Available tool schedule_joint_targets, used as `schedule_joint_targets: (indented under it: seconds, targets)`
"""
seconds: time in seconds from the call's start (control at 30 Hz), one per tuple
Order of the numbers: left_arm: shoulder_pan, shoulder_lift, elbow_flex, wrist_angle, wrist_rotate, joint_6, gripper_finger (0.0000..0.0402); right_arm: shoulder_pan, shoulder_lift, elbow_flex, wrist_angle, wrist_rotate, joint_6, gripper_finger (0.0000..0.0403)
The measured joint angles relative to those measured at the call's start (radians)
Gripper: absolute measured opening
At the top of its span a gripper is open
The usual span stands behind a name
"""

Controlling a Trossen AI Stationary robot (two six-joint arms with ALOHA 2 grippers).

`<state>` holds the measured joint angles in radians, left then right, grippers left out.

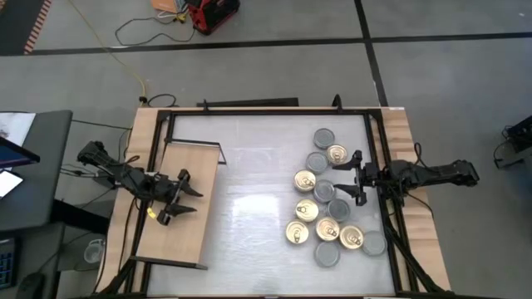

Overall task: Stack canned seafood by type on shelf
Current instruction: Put the blue tuna can on the shelf

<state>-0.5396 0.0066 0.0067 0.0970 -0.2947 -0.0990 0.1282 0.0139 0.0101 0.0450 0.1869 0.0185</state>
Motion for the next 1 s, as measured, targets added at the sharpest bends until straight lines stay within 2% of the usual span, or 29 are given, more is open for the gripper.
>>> schedule_joint_targets:
  seconds: [0.33, 0.43, 0.57, 0.87, 1.0]
  targets:
    - [0.0, -0.001, 0.022, 0.045, -0.059, -0.058, 0.0215, -0.006, 0.0, 0.0, 0.0, 0.0, 0.0, 0.0317]
    - [0.0, 0.0, 0.054, 0.033, -0.042, 0.02, 0.0215, -0.006, 0.0, 0.0, 0.0, 0.0, 0.0, 0.0317]
    - [0.0, -0.002, 0.089, 0.097, -0.026, 0.129, 0.0215, -0.006, 0.0, -0.001, 0.011, 0.0, 0.026, 0.0317]
    - [0.0, 0.0, 0.088, 0.094, -0.057, 0.133, 0.0215, -0.004, 0.0, -0.001, 0.089, 0.0, 0.092, 0.0317]
    - [0.0, 0.0, 0.115, 0.084, -0.131, 0.167, 0.0215, -0.004, 0.0, -0.001, 0.089, -0.001, 0.18, 0.0317]
